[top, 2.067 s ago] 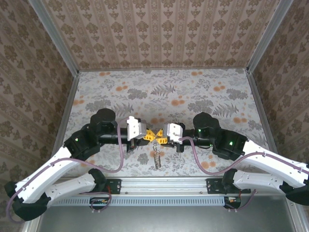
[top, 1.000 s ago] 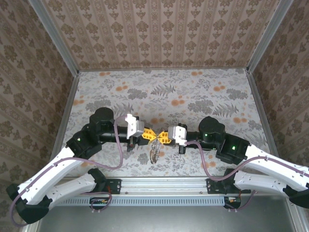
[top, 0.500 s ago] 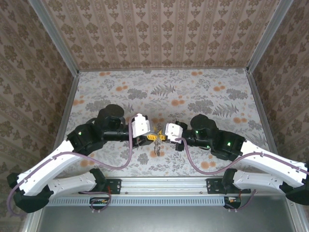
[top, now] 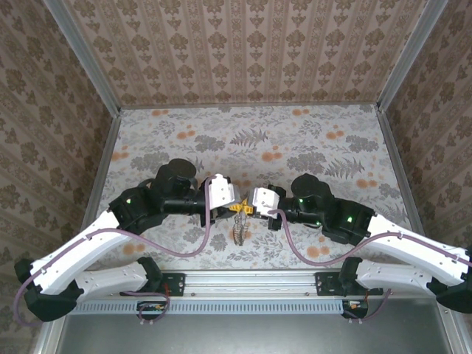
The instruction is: Put the keys on the keyring
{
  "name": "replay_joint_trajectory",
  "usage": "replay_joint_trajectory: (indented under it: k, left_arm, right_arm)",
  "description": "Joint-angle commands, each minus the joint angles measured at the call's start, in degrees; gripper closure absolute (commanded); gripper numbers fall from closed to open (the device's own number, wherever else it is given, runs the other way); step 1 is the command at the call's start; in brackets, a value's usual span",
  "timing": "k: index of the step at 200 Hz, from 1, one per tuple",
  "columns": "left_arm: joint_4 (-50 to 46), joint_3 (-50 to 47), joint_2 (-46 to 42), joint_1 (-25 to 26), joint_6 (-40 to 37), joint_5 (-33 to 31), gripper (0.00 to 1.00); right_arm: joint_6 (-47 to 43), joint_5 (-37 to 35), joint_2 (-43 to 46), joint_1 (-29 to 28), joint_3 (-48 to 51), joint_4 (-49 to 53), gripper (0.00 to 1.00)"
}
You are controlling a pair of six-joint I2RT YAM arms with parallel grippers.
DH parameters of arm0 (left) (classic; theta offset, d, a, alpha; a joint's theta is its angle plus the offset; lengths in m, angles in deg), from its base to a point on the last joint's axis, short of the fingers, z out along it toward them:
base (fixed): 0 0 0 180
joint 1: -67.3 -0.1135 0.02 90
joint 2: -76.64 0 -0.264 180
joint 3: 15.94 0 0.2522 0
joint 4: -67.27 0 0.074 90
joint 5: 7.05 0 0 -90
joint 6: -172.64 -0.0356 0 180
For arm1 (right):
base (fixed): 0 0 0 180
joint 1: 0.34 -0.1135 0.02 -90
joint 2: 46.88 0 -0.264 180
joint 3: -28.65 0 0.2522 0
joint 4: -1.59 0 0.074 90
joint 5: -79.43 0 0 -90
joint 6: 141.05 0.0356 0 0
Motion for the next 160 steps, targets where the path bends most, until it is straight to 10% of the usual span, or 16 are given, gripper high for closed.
replay_joint_trajectory:
  k: [1, 62, 160]
  left_arm:
    - [-0.96, -0.47, 0.28, 0.02, -0.90, -0.28, 1.00]
    - [3.30, -2.36, -3.63, -1.54, 0.82, 4.59, 1.00]
    - [10.76, -5.74, -7.46, -6.58, 5.59, 15.66, 1.00]
  right_arm:
    - [0.69, 2.21, 0.68, -0.19, -0.81, -3.67, 1.00]
    - [3.73, 1.21, 3.19, -0.19, 2.37, -6.06, 0.76]
    - [7.22, 2.91, 4.69, 0.51, 5.28, -9.28, 0.75]
